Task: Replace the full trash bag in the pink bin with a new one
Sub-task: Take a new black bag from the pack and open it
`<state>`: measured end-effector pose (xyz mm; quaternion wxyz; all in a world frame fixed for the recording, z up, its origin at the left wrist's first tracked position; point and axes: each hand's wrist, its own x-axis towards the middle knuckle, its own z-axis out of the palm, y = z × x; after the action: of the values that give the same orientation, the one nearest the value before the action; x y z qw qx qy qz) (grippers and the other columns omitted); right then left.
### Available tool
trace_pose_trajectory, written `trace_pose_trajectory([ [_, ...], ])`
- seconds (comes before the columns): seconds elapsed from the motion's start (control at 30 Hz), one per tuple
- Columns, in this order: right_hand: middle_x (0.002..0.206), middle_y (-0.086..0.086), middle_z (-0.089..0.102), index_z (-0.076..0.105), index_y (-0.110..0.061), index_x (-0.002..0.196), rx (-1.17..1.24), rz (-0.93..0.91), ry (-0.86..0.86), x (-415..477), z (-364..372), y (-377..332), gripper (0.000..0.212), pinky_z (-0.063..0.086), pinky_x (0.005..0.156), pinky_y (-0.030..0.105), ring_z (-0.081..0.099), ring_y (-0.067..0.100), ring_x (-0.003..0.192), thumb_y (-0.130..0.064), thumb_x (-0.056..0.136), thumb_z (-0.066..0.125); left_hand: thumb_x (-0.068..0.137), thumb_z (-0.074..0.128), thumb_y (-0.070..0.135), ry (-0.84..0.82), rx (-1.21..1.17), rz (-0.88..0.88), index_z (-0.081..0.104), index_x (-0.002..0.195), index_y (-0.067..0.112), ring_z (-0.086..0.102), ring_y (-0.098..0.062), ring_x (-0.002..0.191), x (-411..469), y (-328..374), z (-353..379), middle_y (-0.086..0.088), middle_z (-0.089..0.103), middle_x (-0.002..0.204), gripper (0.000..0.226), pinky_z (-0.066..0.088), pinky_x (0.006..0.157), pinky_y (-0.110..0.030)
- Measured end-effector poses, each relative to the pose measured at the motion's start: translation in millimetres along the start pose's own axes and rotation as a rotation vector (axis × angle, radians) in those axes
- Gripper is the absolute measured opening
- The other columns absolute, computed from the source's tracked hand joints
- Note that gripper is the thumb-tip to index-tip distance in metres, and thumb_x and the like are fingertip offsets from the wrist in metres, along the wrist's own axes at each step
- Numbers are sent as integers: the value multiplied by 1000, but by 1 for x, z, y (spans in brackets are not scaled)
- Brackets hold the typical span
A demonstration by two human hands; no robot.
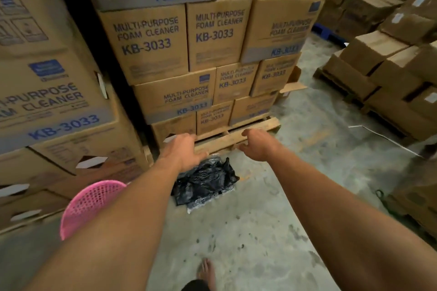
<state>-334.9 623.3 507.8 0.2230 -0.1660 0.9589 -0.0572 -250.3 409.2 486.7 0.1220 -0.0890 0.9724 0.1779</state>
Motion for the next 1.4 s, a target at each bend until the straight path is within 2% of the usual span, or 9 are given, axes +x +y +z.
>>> trace_pose_trajectory([
  [0.13, 132, 18, 64, 55, -7, 137, 1, -65, -59, 57, 20, 28, 47, 51, 95, 40, 57, 37, 122, -36, 100, 57, 82, 62, 60, -6, -62, -134, 50, 143, 22, 58, -30, 121, 37, -5, 32, -8, 61, 136, 73, 52, 95, -39],
  [0.33, 127, 16, 66, 54, -12, 137, 9, -141, -126, 144, 70, 78, 45, 52, 94, 43, 59, 37, 119, -38, 100, 57, 72, 52, 76, -30, -105, -267, 56, 138, 22, 61, -28, 116, 104, -24, 109, -6, 64, 132, 85, 53, 93, -41],
  [0.5, 135, 16, 64, 50, -11, 143, -2, -160, -207, 220, 133, 120, 48, 49, 101, 42, 57, 36, 125, -34, 101, 56, 87, 63, 57, -62, -149, -348, 53, 141, 19, 58, -29, 120, 152, -34, 180, -7, 61, 135, 67, 51, 96, -41],
  [0.67, 137, 17, 62, 48, -11, 145, 22, -196, -220, 312, 240, 156, 48, 46, 101, 39, 56, 36, 127, -32, 103, 55, 84, 66, 58, -9, -216, -422, 56, 137, 23, 61, -28, 115, 211, -69, 308, -6, 64, 131, 65, 53, 93, -40],
  [0.87, 128, 18, 67, 55, -10, 136, 20, -234, -219, 412, 398, 191, 39, 49, 95, 40, 60, 36, 118, -26, 101, 56, 89, 65, 49, 3, -141, -413, 52, 142, 18, 55, -27, 127, 274, -142, 462, -7, 59, 141, 63, 47, 102, -38],
  [1.07, 122, 16, 68, 56, -14, 130, 25, -317, -162, 502, 536, 208, 33, 52, 93, 40, 63, 33, 112, -26, 99, 59, 97, 56, 42, 18, -49, -391, 44, 147, 18, 50, -28, 131, 337, -215, 598, -7, 53, 146, 56, 47, 101, -39],
  [1.2, 132, 16, 64, 49, -15, 142, 21, -332, -106, 543, 591, 217, 47, 50, 99, 43, 60, 36, 121, -27, 98, 62, 101, 49, 36, 23, 14, -356, 26, 157, 20, 32, -26, 146, 360, -248, 660, -3, 31, 162, 62, 34, 115, -38],
  [1.27, 138, 15, 61, 43, -16, 148, 23, -355, -80, 559, 612, 218, 55, 48, 102, 44, 58, 36, 125, -29, 99, 62, 103, 46, 34, 28, 21, -369, 19, 158, 24, 32, -28, 146, 367, -264, 682, -2, 26, 164, 62, 36, 114, -43],
  [1.4, 127, 14, 66, 53, -15, 137, -59, -387, -1, 566, 647, 223, 41, 55, 89, 46, 65, 36, 111, -27, 99, 61, 100, 52, 32, 67, 138, -376, 33, 154, 29, 51, -30, 128, 368, -277, 708, -4, 52, 147, 57, 48, 98, -42],
])
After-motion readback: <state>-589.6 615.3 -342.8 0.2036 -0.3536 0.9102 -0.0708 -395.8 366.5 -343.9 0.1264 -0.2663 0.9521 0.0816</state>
